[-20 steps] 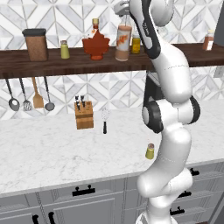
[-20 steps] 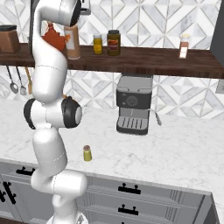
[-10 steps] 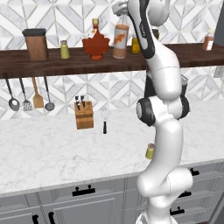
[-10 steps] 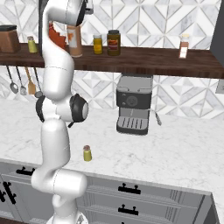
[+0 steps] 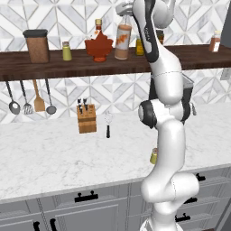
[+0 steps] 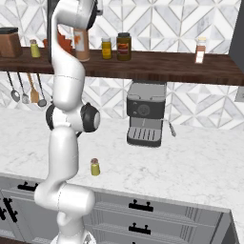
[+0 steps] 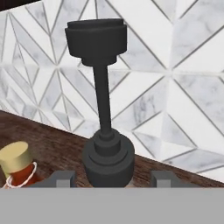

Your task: Put the shaker and condiment bottle from the counter next to their counterparts in the cabinet.

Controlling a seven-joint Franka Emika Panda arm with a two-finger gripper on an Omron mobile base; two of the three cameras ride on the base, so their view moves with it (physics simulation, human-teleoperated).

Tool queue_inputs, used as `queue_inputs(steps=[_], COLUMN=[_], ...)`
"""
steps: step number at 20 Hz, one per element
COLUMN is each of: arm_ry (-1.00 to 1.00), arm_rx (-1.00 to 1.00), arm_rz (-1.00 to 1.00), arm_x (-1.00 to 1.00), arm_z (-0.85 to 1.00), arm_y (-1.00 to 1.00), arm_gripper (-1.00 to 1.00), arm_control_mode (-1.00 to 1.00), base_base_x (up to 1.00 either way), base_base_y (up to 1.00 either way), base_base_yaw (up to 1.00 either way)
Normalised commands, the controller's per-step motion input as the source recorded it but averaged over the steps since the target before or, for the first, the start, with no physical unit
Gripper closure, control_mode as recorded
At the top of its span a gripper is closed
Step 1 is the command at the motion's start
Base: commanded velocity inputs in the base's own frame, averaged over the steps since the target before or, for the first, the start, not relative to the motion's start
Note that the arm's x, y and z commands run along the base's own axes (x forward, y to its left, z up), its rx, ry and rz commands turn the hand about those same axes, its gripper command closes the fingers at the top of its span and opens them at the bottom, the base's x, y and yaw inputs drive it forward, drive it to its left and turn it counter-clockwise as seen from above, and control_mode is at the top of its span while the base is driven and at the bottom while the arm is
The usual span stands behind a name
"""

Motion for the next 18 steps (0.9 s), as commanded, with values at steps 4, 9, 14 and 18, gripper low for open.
queue_inputs(steps=[4,9,14,18], arm_ry=[0.07,0.08,0.09,0.08], arm_rx=[0.0,-0.01,-0.01,0.0], arm_rz=[0.05,0.05,0.05,0.05], arm_x=[0.27,0.24,0.24,0.21], arm_z=[-0.03,-0.09,-0.07,-0.03], arm_y=[0.0,0.0,0.0,0.0], arm_gripper=[1.0,-1.0,-1.0,-1.0], arm_control_mode=[-1.0,-1.0,-1.0,-1.0], base_base_x=[0.0,0.0,0.0,0.0], base_base_y=[0.0,0.0,0.0,0.0], base_base_yaw=[0.0,0.0,0.0,0.0])
